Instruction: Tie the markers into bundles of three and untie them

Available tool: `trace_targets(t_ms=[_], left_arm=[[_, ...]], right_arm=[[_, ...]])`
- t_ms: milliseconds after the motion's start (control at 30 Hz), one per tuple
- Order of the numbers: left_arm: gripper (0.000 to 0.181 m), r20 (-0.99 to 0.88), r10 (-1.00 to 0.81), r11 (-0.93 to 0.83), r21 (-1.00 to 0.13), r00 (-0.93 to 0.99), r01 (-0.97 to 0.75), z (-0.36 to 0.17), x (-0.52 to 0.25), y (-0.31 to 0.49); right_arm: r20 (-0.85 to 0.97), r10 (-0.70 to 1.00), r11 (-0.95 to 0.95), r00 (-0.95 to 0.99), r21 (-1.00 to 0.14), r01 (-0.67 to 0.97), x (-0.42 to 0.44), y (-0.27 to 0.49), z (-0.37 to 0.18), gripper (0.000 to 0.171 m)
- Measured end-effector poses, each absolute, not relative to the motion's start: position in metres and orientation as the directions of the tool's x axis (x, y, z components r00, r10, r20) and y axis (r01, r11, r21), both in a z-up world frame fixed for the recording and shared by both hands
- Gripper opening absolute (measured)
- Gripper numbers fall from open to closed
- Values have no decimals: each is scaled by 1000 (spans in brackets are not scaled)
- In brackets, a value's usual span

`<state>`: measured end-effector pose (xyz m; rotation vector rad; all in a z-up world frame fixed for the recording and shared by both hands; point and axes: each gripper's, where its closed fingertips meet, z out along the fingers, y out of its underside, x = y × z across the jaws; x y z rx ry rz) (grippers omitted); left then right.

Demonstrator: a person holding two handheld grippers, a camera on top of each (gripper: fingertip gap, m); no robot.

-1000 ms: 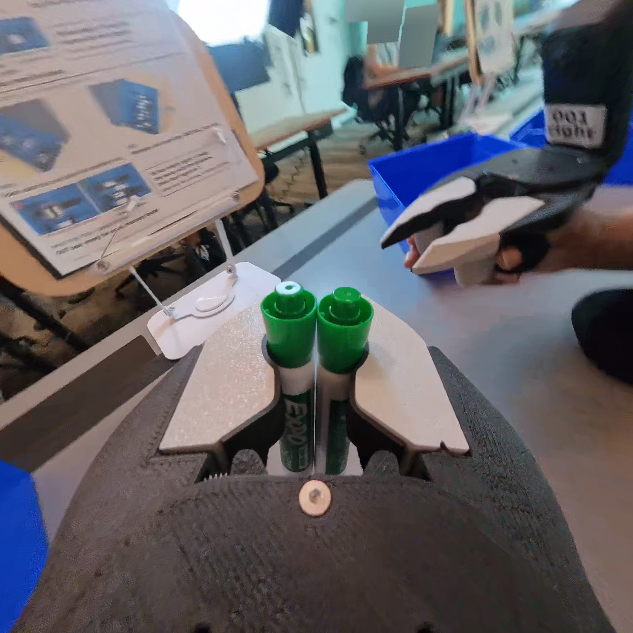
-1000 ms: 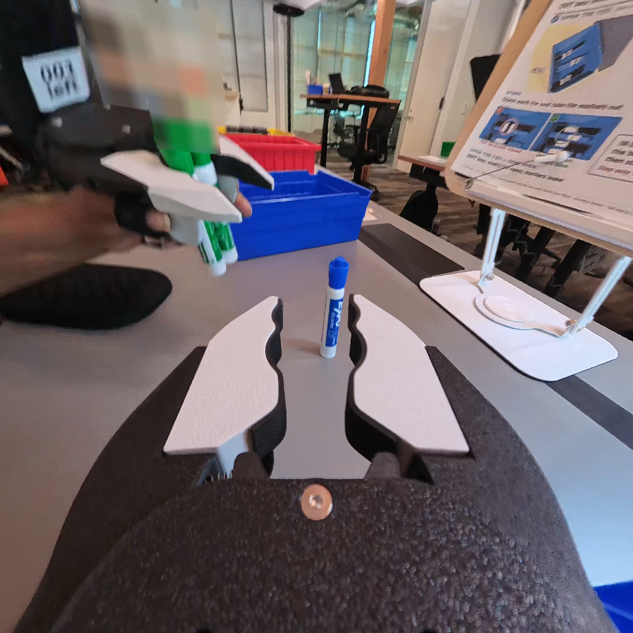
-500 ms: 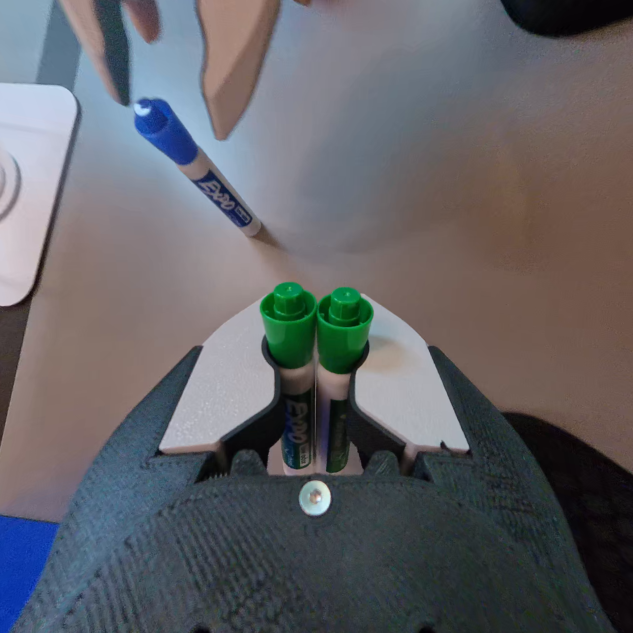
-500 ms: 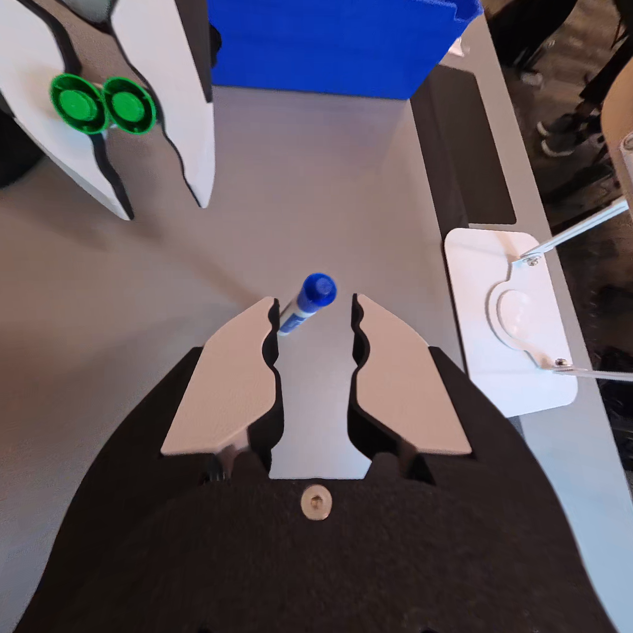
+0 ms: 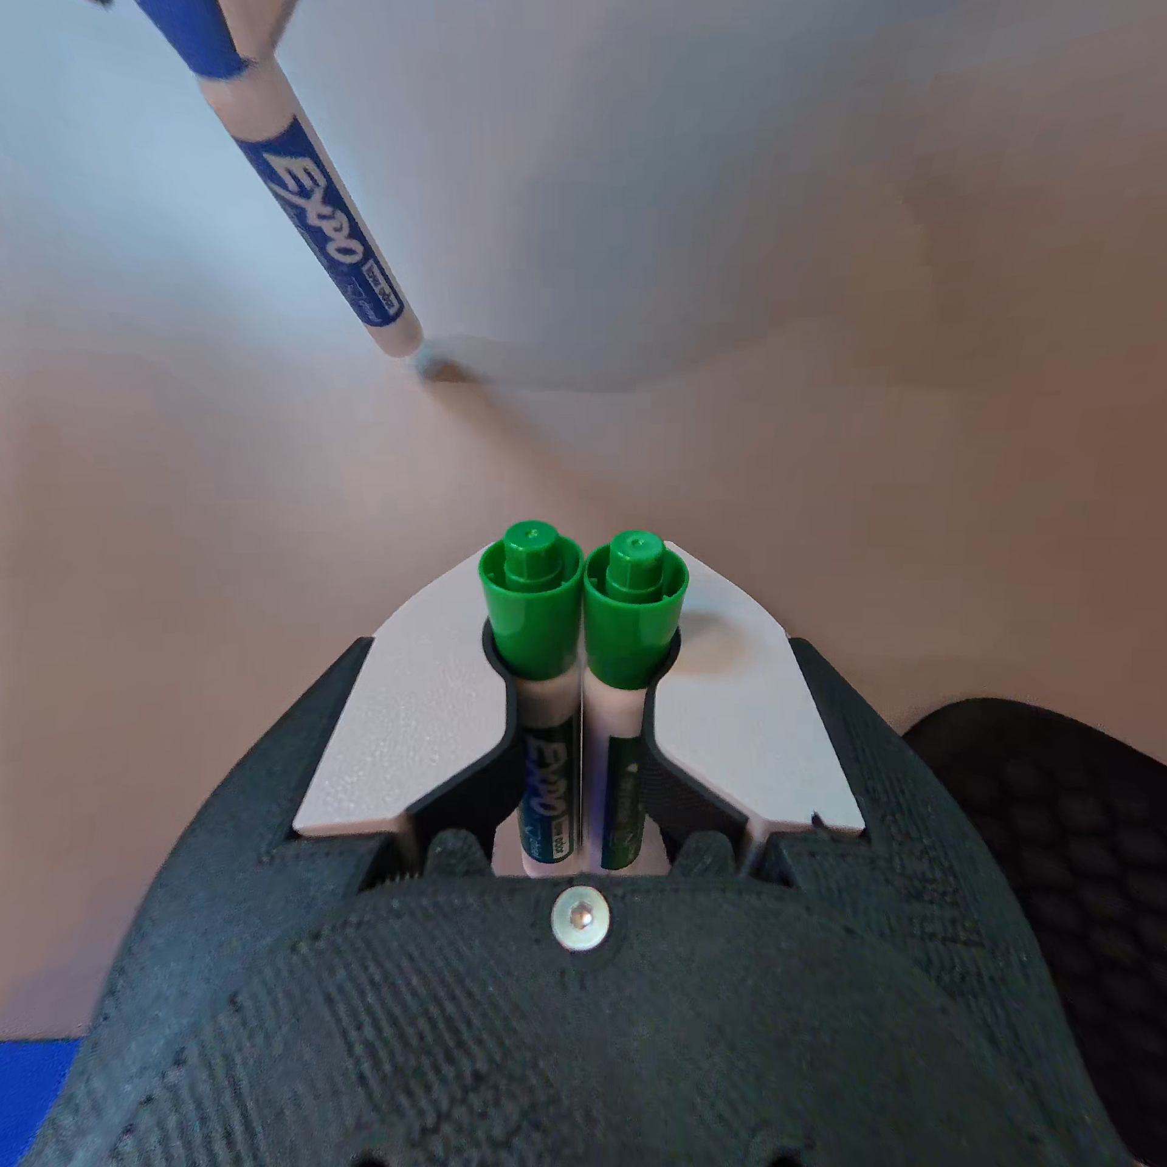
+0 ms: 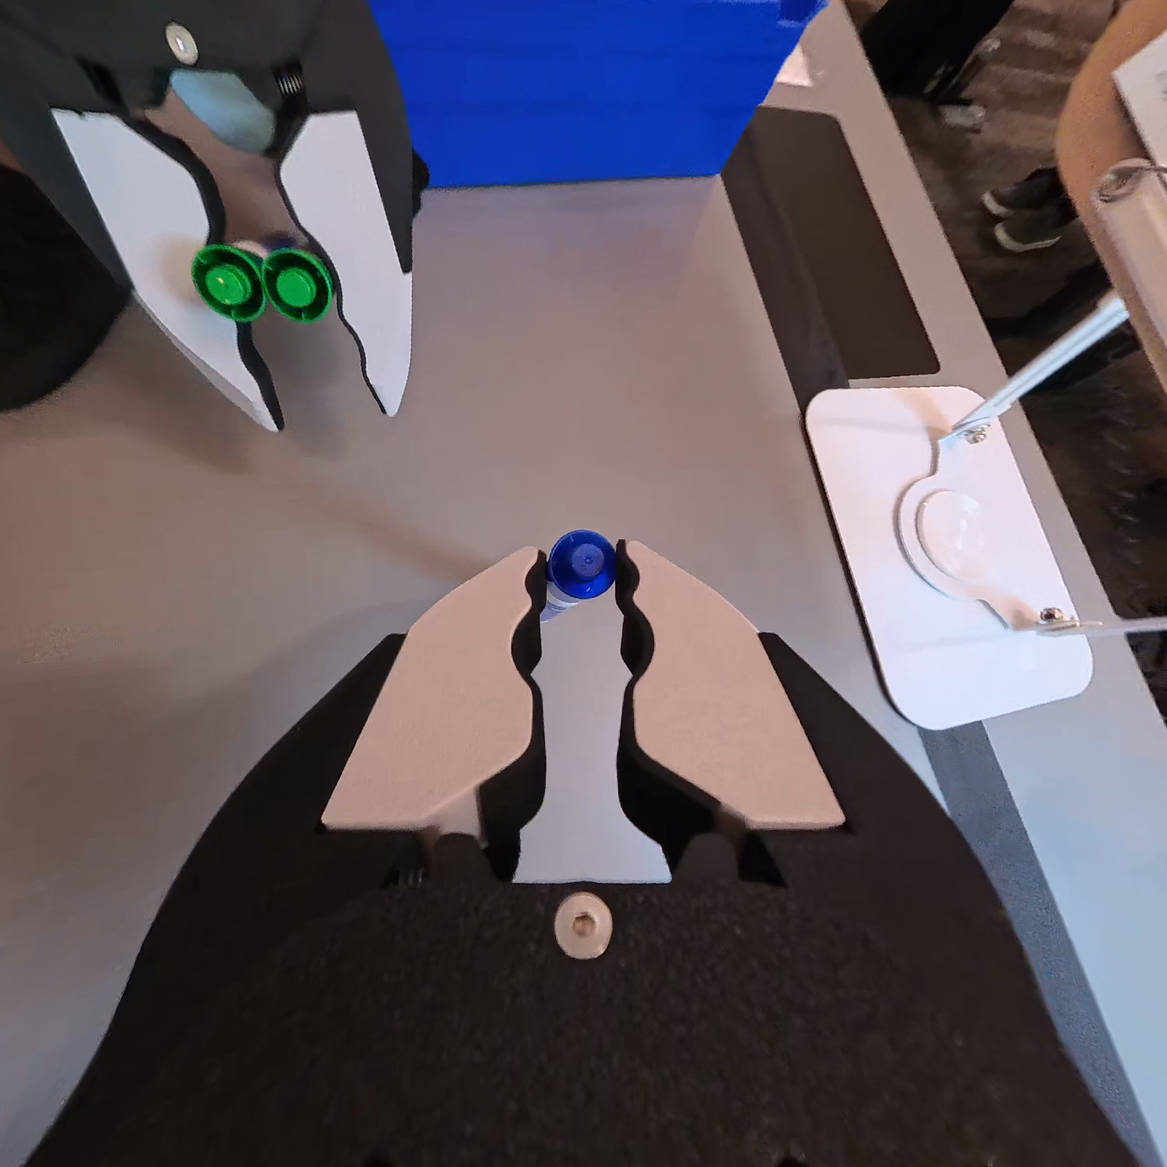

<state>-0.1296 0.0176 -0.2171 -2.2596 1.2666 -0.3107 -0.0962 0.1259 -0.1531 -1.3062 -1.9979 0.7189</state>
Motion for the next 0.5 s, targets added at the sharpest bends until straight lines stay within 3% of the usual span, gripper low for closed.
trace_targets(t_ms=[233,500], left_arm=[[41,-46,-846,-416,-567,532,-711,-215,-111,25],[41,-34,-842,-438,-539,539,-719,-224,-101,30]], right_arm=[[112,963,221,-246,-851,477,-75,124,-131,21],[-50,976,-2,-210,-974,225,-50,113,-95,21]])
